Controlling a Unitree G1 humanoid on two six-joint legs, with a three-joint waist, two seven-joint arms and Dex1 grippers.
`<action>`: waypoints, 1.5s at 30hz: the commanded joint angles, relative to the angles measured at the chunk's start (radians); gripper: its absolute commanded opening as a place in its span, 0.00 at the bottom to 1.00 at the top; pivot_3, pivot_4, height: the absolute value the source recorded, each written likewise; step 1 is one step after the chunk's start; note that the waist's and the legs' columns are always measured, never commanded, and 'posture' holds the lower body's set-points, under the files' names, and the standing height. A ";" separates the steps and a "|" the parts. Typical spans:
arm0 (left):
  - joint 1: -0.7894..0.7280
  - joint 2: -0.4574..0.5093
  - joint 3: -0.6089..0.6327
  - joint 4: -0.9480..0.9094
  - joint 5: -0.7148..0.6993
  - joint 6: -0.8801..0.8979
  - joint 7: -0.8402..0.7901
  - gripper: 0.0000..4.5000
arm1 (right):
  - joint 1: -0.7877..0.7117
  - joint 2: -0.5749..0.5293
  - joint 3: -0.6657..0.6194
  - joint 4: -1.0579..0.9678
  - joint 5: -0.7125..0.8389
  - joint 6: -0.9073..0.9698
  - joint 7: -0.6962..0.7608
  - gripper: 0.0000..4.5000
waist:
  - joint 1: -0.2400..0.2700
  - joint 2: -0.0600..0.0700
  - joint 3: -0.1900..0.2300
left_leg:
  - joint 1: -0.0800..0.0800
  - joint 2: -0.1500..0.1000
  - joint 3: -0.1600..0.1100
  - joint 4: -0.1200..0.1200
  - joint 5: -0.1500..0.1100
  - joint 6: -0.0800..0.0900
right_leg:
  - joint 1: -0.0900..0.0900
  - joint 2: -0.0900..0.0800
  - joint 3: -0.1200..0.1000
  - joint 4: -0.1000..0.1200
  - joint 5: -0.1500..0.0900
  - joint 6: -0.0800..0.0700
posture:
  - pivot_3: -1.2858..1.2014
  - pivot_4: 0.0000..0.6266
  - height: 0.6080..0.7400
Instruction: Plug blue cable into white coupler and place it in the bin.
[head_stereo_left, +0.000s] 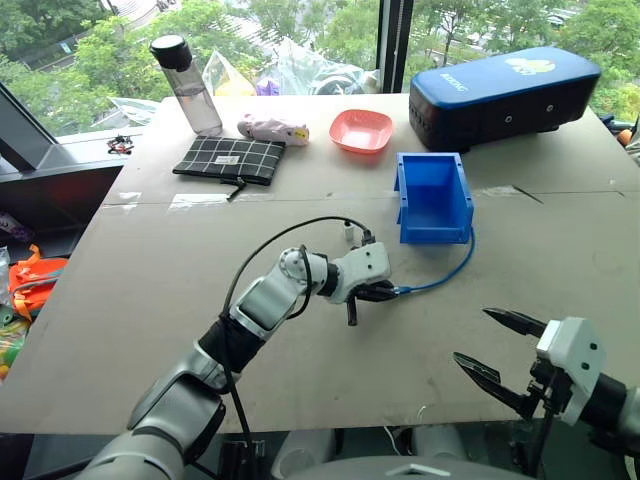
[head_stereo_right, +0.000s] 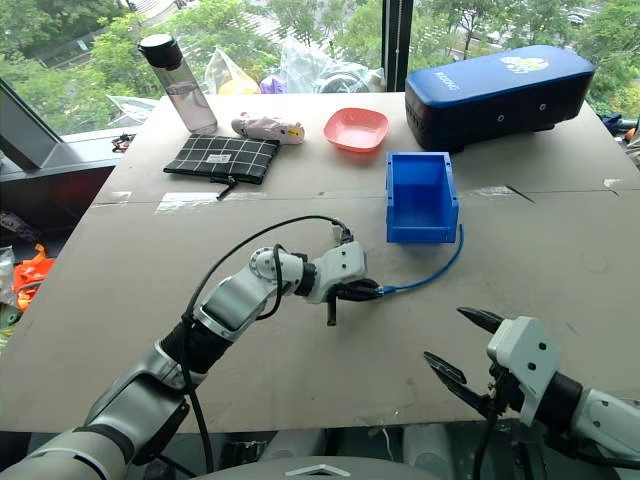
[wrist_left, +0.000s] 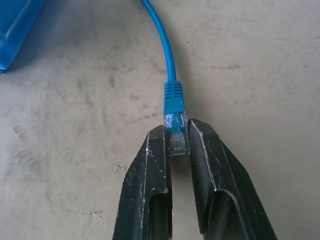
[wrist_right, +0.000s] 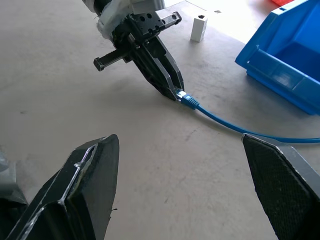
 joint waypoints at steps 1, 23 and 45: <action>0.003 -0.062 0.185 -0.150 -0.275 0.225 -0.010 0.03 | -0.081 0.076 0.017 -0.009 0.212 0.093 -0.117 0.89 | 0.000 -0.001 0.000 | 0.000 0.000 -0.001 0.000 0.000 0.000 | 0.000 0.000 0.000 0.000 0.000 0.000 | 0.52 0.24 0.98; 0.029 -0.042 0.512 -0.082 -0.759 0.575 -0.157 0.03 | -0.455 0.089 0.137 0.066 1.085 0.139 -0.693 0.89 | -0.004 0.002 -0.001 | 0.000 -0.001 -0.007 0.000 0.000 0.000 | 0.000 0.000 -0.004 0.000 0.000 0.000 | 0.52 0.24 0.98; 0.062 -0.037 0.477 -0.098 -0.796 0.548 -0.171 0.03 | -0.509 0.025 0.264 0.100 1.096 0.129 -0.727 0.89 | -0.002 0.002 -0.001 | 0.000 -0.001 -0.006 0.000 0.000 0.000 | 0.000 0.000 -0.003 0.000 0.000 0.000 | 0.52 0.24 0.98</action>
